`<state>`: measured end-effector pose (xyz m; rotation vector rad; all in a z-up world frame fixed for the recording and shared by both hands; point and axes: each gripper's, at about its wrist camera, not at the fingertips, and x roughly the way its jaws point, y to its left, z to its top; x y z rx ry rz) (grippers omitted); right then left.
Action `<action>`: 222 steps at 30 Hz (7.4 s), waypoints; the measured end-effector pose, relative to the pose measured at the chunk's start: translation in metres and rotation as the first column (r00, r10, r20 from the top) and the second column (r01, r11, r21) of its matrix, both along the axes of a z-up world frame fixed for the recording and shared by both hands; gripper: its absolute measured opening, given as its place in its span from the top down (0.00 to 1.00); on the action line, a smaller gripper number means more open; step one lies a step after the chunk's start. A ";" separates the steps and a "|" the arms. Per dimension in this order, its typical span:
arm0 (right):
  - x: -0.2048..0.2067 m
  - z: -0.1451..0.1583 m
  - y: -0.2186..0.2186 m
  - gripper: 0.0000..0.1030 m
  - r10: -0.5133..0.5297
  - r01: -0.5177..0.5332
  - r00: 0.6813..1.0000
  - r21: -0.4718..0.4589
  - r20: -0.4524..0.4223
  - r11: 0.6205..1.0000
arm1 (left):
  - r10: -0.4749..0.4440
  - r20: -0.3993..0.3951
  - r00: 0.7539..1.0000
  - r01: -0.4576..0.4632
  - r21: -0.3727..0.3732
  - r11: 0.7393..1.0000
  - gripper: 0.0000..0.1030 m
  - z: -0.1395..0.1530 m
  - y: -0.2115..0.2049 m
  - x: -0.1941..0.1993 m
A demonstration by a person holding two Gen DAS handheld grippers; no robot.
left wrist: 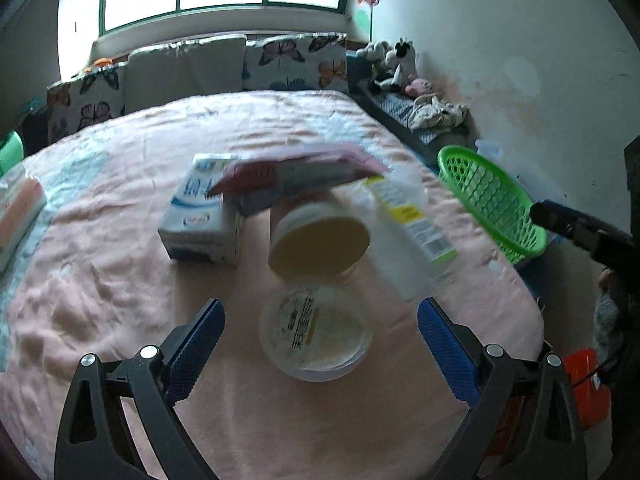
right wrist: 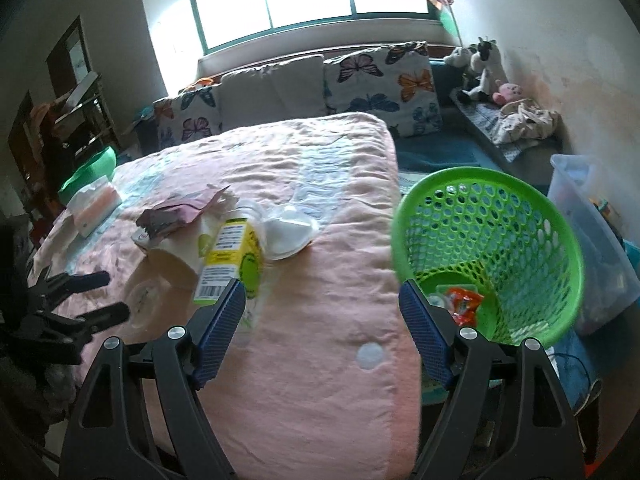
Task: Collect trash
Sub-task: 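Grasp the printed round plastic tub with the left gripper, then grasp the clear dome lid with the right gripper while the left holds the tub, then carry the dome lid and the tub over the green basket with both grippers, then release the dome lid into the basket with the right gripper while the left drops the tub in, then move both tools back toward the bed items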
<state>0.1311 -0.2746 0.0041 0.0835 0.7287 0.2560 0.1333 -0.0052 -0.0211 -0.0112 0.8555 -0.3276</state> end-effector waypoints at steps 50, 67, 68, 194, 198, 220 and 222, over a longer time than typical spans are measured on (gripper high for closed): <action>0.093 -0.033 0.023 0.35 0.087 -0.074 0.989 0.112 -0.121 0.991 | 0.003 0.016 1.000 -0.002 -0.035 0.999 0.37 0.010 0.021 0.000; 0.137 -0.056 0.036 0.37 0.077 -0.042 0.976 0.173 -0.202 0.984 | 0.005 0.021 1.000 -0.003 -0.063 0.998 0.37 0.017 0.027 0.001; 0.138 -0.056 0.035 0.37 0.076 -0.042 0.977 0.170 -0.199 0.984 | 0.006 0.020 1.000 -0.005 -0.065 0.998 0.37 0.017 0.028 0.001; 0.005 -0.047 -0.183 0.32 -0.291 0.300 0.953 0.103 -0.086 0.949 | -0.405 -0.069 0.912 0.403 -0.045 0.914 0.22 0.019 -0.282 0.121; 0.001 -0.042 -0.172 0.32 -0.272 0.279 0.960 0.110 -0.073 0.954 | -0.379 -0.047 0.924 0.376 -0.057 0.925 0.22 0.029 -0.259 0.110; 0.010 -0.011 -0.081 0.30 -0.094 0.095 0.995 0.105 -0.011 0.990 | -0.138 0.072 0.988 0.141 -0.044 0.989 0.22 0.050 -0.095 0.037; 0.013 -0.009 -0.072 0.30 -0.076 0.077 0.997 0.105 -0.011 0.991 | -0.107 0.075 0.991 0.112 -0.056 0.992 0.22 0.050 -0.079 0.034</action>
